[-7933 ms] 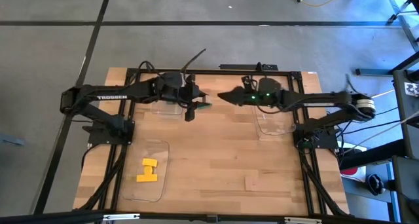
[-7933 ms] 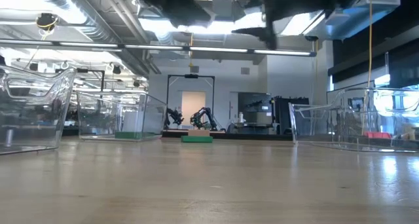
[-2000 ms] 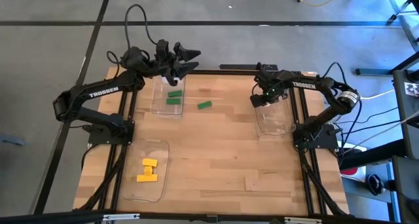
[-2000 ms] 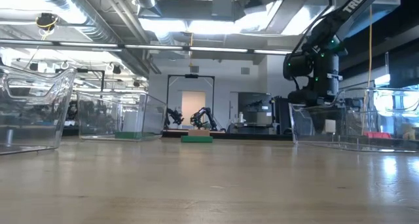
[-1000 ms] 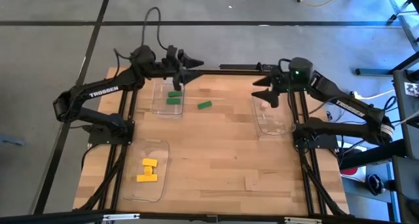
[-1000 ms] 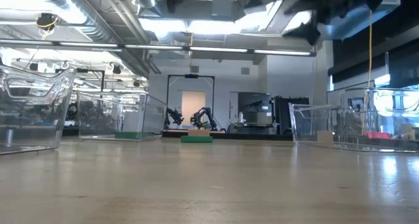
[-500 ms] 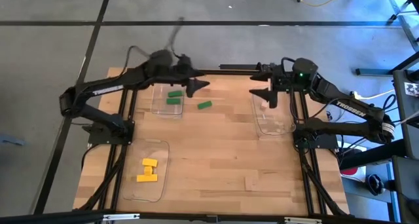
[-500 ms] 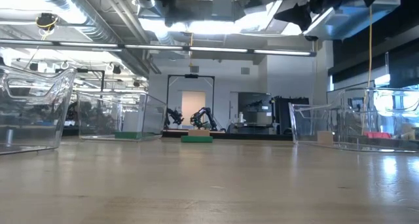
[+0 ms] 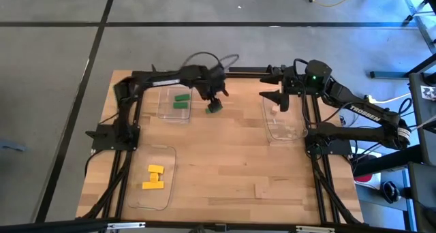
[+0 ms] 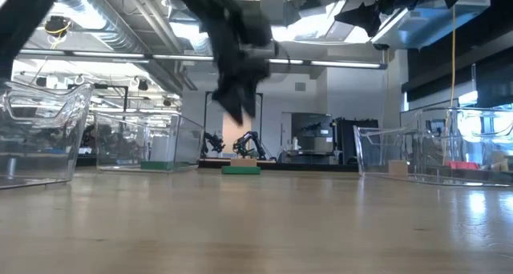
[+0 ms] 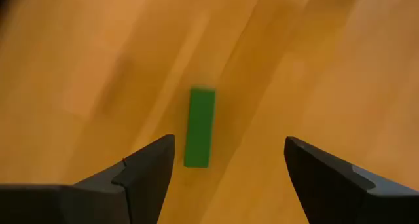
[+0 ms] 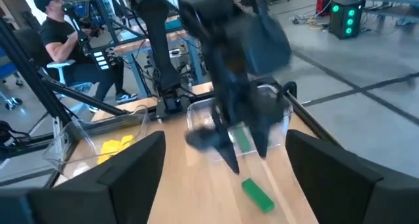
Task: Sort & place blocks by color
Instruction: Put the green block into the top left transparent bin
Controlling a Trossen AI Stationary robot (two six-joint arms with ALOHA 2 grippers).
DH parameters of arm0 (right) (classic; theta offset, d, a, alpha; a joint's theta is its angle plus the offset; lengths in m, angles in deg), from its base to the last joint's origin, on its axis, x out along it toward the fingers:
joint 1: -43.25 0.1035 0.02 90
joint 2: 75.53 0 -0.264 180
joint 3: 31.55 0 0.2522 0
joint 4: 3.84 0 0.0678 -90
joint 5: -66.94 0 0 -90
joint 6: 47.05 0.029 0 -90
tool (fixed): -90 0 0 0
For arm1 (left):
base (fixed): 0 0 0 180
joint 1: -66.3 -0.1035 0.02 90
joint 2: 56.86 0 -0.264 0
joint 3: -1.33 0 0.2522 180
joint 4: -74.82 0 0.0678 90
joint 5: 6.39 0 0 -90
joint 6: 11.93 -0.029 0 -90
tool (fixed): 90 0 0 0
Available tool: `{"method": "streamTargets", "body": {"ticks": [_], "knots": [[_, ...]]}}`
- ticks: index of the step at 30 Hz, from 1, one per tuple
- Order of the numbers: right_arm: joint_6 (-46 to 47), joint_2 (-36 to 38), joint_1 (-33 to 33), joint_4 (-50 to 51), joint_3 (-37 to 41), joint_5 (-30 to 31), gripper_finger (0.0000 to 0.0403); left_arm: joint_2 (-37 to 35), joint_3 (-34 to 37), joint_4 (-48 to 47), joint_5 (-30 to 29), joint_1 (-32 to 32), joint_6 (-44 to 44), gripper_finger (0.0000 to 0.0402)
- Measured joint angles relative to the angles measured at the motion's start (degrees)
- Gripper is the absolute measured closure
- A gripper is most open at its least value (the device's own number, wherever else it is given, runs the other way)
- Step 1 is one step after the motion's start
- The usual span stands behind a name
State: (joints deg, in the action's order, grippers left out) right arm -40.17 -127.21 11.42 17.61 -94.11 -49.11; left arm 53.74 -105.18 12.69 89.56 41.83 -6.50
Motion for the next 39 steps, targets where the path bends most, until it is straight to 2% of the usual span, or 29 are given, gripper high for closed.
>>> {"method": "streamTargets", "body": {"ticks": [5, 9, 21, 24, 30, 35, 39], "knots": [[0.56, 0.0, 0.0, 0.21, 0.0, -0.02, 0.0084, 6.85, 0.01, -1.52, -0.62, 0.01, 0.0, 0.0123], [0.56, 0.0, 0.0, 0.23, 0.0, -0.02, 0.0084, 10.69, 0.02, -1.5, -4.66, 0.36, 0.02, 0.0123], [0.58, 0.0, 0.0, 0.27, 0.0, 0.02, 0.0084, 13.56, 0.44, -0.58, -9.41, 1.37, -4.69, 0.0129], [0.58, 0.0, 0.0, 0.25, 0.0, 0.02, 0.0084, 13.35, 1.52, -0.23, -9.67, 1.7, -5.79, 0.0167], [0.58, 0.0, 0.0, 0.25, 0.0, 0.04, 0.0084, 13.08, 3.47, -0.03, -9.02, 1.97, -6.0, 0.0316], [0.54, 0.0, -0.02, 0.25, 0.0, 0.04, 0.0084, 10.53, 4.01, 0.06, -9.5, 1.24, -6.13, 0.032], [0.55, -0.02, -0.01, 0.12, 0.0, 0.03, 0.0084, 1.8, 3.79, 1.28, -8.72, -0.13, -6.16, 0.032]]}}
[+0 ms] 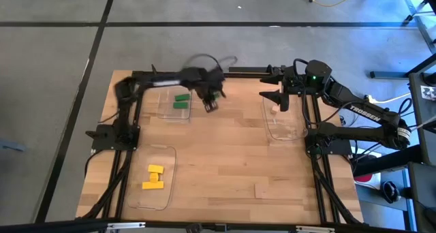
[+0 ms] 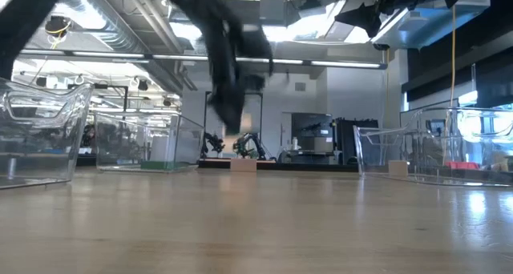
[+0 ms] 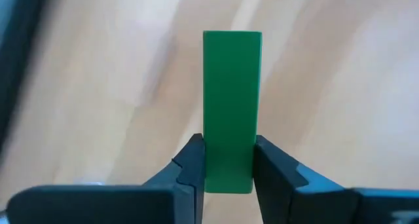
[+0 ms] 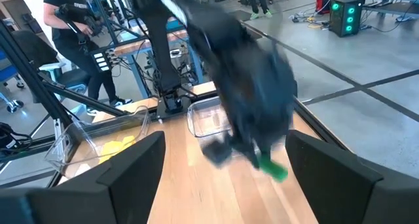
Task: Sort & place blocks by color
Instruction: Put the green block into the top left transparent bin
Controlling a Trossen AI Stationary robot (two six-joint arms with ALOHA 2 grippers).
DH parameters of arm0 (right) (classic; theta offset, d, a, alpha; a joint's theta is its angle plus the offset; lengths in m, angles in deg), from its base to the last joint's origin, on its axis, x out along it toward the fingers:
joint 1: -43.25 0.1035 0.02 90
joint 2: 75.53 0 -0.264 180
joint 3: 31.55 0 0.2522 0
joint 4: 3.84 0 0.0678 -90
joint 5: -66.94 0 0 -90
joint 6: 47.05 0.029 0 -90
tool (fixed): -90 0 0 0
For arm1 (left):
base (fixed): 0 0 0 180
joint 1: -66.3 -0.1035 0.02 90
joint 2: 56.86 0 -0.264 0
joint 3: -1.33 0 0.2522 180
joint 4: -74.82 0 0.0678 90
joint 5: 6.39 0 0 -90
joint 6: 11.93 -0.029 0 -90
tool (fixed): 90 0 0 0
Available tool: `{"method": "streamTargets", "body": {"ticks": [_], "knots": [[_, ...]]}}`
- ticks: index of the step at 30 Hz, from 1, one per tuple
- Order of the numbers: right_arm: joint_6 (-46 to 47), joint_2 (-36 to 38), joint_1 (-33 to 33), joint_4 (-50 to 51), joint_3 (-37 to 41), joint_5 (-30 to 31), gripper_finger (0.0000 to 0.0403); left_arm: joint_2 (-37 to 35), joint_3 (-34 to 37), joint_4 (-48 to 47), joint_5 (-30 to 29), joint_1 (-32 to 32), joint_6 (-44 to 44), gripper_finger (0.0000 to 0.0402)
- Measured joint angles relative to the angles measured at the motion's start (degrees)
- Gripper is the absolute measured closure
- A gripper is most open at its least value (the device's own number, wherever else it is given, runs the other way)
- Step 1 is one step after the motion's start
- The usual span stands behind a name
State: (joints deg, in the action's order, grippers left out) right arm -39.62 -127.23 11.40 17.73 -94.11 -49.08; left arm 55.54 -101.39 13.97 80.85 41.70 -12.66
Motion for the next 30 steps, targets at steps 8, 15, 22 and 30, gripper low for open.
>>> {"method": "streamTargets", "body": {"ticks": [8, 15, 22, 30], "knots": [[0.01, 0.0, 0.01, -0.07, 0.0, -0.03, 0.0084, -24.33, 8.24, 21.11, 7.63, -1.63, 3.46, 0.032], [-0.12, 0.0, 0.01, -0.17, 0.0, -0.12, 0.0084, -44.22, 30.26, 48.19, 14.35, -1.13, 11.45, 0.032], [-0.16, 0.0, 0.01, -0.17, 0.0, -0.14, 0.0084, -56.14, 44.5, 62.75, 10.81, 2.88, 18.44, 0.032], [-0.27, 0.0, 0.01, -0.24, 0.0, -0.14, 0.0084, -58.16, 46.0, 63.42, 8.78, 3.58, 18.6, 0.032]]}}
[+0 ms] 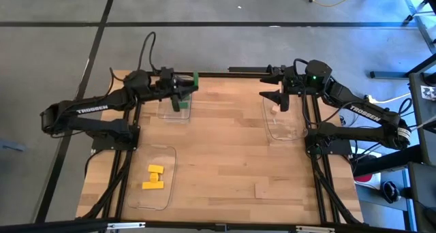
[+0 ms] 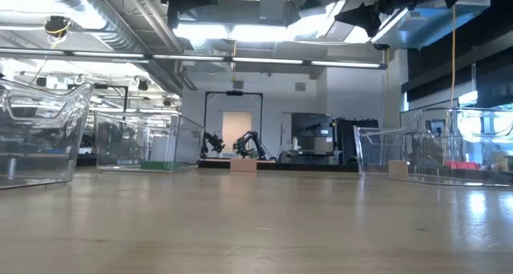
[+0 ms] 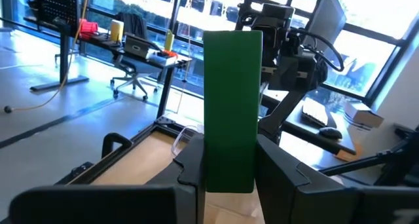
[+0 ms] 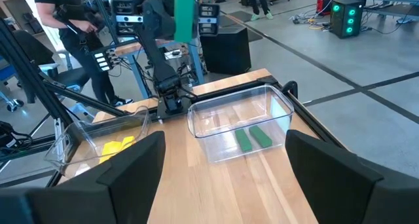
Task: Sort & place blocks by color
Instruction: Put the green block into the top left transparent bin
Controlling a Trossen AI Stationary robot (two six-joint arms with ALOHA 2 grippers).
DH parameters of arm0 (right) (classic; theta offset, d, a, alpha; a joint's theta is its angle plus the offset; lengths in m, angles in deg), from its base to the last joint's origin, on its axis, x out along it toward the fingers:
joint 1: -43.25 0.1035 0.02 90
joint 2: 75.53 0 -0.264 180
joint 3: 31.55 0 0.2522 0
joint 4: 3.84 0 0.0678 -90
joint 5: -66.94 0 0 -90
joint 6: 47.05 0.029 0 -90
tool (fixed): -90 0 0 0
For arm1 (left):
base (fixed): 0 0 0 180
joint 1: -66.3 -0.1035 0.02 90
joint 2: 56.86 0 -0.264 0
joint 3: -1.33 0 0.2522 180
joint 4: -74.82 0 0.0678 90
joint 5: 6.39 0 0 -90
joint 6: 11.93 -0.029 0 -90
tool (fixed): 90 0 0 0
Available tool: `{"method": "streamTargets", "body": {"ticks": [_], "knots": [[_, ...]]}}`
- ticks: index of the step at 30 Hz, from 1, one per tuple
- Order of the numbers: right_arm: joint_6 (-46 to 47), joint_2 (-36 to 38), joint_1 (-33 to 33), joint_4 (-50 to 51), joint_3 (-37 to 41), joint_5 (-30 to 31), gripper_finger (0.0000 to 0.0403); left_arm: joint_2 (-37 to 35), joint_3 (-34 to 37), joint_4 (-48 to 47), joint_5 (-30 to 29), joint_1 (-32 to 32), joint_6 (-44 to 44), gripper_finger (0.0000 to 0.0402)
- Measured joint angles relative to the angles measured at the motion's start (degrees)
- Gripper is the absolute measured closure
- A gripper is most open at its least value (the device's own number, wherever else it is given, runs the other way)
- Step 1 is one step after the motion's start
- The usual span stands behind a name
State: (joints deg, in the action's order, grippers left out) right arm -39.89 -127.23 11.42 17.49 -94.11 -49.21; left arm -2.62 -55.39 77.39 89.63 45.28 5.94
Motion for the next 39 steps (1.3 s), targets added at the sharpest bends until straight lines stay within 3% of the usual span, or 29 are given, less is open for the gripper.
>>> {"method": "streamTargets", "body": {"ticks": [39], "knots": [[3.08, 0.0, 0.0, 0.09, 0.0, 0.07, 0.0084, 0.0, -0.07, -0.01, 1.17, 0.0, 3.04, 0.032]]}}
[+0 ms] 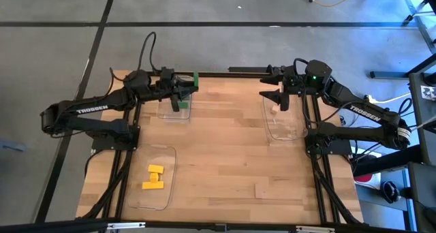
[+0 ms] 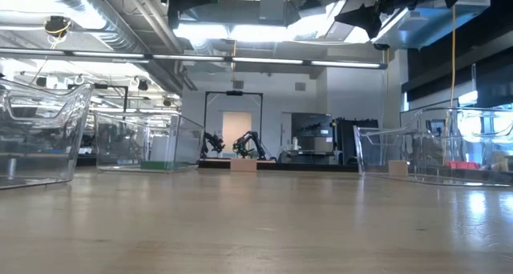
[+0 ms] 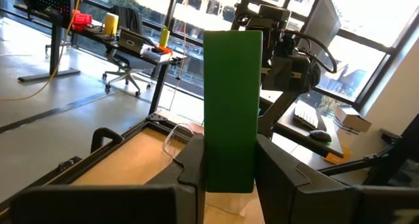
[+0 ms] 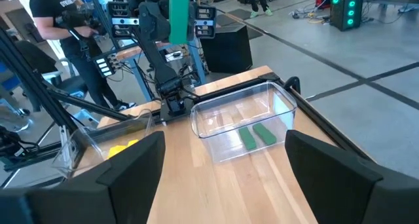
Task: Sort & place blocks by color
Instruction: Put the green block into the top left transparent bin
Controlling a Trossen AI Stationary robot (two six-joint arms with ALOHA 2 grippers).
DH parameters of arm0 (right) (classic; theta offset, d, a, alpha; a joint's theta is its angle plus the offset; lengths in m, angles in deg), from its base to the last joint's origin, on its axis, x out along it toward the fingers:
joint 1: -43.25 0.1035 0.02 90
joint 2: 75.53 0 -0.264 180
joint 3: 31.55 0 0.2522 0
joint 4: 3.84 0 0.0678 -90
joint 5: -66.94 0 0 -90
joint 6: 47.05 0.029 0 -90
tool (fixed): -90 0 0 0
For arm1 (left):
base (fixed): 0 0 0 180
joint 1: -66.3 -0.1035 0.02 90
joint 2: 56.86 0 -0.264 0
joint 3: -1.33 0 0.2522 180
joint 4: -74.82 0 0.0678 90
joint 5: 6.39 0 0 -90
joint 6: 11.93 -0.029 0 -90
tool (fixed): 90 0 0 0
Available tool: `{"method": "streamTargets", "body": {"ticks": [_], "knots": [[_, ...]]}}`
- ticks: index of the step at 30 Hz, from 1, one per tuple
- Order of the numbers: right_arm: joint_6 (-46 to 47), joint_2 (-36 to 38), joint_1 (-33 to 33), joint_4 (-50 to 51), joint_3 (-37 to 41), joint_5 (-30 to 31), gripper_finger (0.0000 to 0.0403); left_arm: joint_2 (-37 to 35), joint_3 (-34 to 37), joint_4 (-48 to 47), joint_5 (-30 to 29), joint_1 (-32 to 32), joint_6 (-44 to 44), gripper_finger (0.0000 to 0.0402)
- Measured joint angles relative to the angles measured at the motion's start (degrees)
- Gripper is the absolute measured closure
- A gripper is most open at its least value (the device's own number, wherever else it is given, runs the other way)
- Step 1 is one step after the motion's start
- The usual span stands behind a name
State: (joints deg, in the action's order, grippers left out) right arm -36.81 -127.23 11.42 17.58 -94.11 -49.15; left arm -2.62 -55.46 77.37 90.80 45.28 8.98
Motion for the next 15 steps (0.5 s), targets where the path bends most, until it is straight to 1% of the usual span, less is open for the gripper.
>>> {"method": "streamTargets", "body": {"ticks": [3, 5, 7, 8, 10, 12, 13, 15], "knots": [[0.02, 0.0, 0.0, 0.0, 0.0, 0.0, 0.0084, 0.0, -0.29, -0.72, -0.03, -0.03, 0.52, 0.032], [-0.03, 0.0, 0.0, -0.01, 0.0, 0.0, 0.0084, 0.0, -2.65, -5.99, -0.1, -0.64, 1.03, 0.032], [-0.04, 0.0, 0.0, -0.02, 0.0, 0.0, 0.0084, 0.06, -7.64, -16.95, -0.53, -1.91, -0.27, 0.032], [-0.04, 0.0, 0.0, -0.02, 0.0, 0.0, 0.0084, 0.47, -11.05, -23.79, -1.67, -2.79, -1.39, 0.032], [-0.07, 0.0, 0.0, -0.02, 0.0, 0.0, 0.0084, 2.6, -18.2, -38.89, -6.39, -4.75, -2.81, 0.032], [-0.07, 0.0, 0.0, -0.01, 0.0, 0.01, 0.0084, 5.94, -23.89, -53.73, -11.1, -6.95, -2.32, 0.032], [-0.01, 0.0, 0.0, 0.03, 0.0, 0.04, 0.0084, 7.65, -25.67, -59.81, -11.99, -8.4, -1.36, 0.032], [0.04, 0.0, 0.0, 0.33, 0.0, 0.11, 0.0084, 10.6, -27.01, -68.56, -12.16, -11.45, 0.77, 0.032]]}}
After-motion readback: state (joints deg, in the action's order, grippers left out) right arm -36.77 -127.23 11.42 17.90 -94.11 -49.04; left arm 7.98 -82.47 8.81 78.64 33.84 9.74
